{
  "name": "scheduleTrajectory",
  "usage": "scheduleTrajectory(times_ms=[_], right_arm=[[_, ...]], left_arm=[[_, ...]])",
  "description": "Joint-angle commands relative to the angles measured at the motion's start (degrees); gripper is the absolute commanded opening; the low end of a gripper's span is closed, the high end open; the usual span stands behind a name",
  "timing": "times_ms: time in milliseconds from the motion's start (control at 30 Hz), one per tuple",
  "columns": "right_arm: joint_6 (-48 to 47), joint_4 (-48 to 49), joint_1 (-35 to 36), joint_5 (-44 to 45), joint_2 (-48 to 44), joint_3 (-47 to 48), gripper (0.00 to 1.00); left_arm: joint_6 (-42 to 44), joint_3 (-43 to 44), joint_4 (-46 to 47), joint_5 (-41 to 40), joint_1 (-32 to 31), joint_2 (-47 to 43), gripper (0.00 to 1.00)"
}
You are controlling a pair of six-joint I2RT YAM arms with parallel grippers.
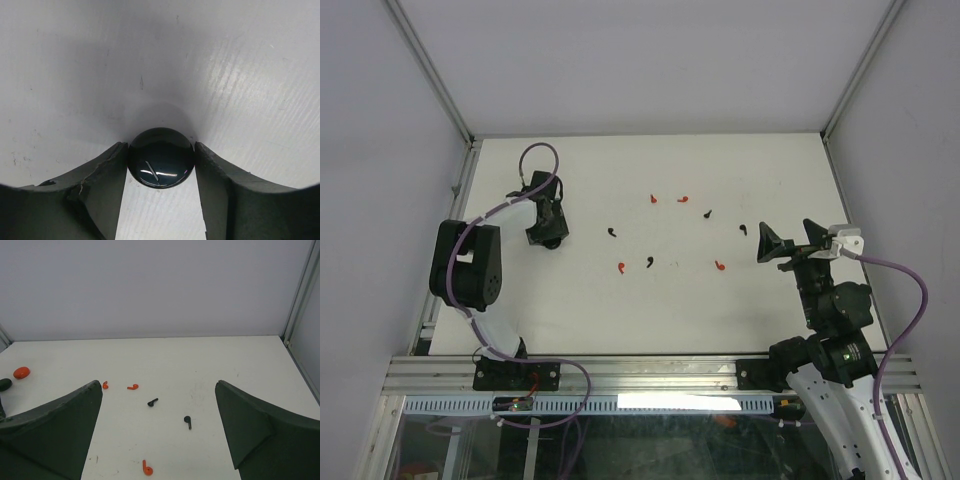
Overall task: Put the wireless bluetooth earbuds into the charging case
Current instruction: Pick up the charging case at the center of the board.
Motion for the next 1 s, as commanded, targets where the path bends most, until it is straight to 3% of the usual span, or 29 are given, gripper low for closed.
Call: scheduleTrajectory(times_ms=[0,233,667,967], right_arm=[[0.25,2.8,0.29,-0.8,-0.85,0.59,0.99],[0.9,2.08,0.47,-2.95,0.12,1.5,0.99],[7.01,-6.39,0.64,-14.11,16.84,10.3,0.99],[8.35,-10.86,0.64,-29.13,25.72,15.76,0.96]], left_arm=[[1.98,1.48,-1.29,-1.62,-1.26,0.09,0.53],[5.22,1.21,-1.44,-0.41,-3.15,-2.98,0.35],[20.59,2.8,-1.11,3.52,-10.77,-13.62,0.33],[31.65,-0.62,5.73,10.11,-18.22,-25.67,0.32]])
